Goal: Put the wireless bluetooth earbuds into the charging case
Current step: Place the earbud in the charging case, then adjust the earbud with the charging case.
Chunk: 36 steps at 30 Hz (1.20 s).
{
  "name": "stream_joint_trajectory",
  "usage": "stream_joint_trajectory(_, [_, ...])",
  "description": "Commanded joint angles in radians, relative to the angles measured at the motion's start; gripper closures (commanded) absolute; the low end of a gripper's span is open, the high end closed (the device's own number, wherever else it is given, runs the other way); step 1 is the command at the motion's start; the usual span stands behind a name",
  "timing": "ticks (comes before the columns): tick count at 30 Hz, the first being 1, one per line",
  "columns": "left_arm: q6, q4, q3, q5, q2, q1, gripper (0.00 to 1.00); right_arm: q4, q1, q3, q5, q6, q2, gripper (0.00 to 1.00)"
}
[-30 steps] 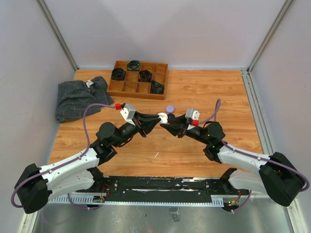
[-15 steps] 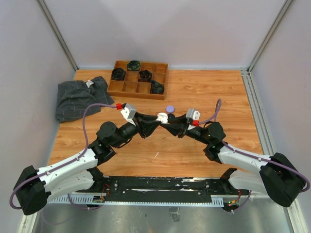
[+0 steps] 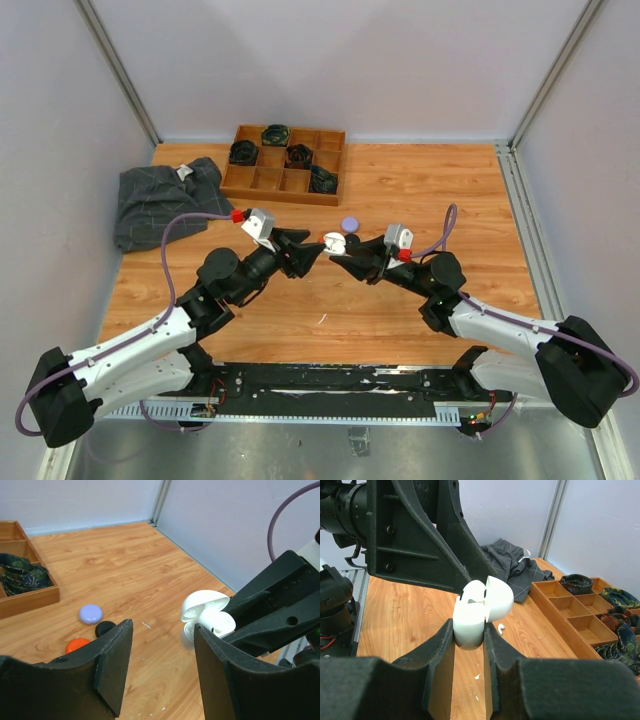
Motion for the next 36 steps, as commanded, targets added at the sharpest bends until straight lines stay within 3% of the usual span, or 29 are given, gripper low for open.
stream_joint_trajectory(1, [0.000, -0.025, 0.037, -0.031, 0.004, 0.009, 0.43, 0.056, 0.011, 0.005, -0.023, 0.013, -0.016, 0.99])
stream_joint_trajectory(16, [-0.047, -0.148, 0.090, 0.036, -0.064, 0.014, 0.37, -0.004, 0.003, 0.000, 0.024, -0.029, -0.028, 0.99])
stream_joint_trajectory(29, [-0.302, -0.605, 0.381, 0.031, 0.088, 0.014, 0.46, -0.176, 0.003, 0.036, 0.082, -0.141, -0.051, 0.99])
stream_joint_trajectory(36, [-0.340, -0.706, 0.456, 0.074, 0.153, 0.014, 0.55, -0.263, 0.007, 0.047, 0.107, -0.210, -0.075, 0.99])
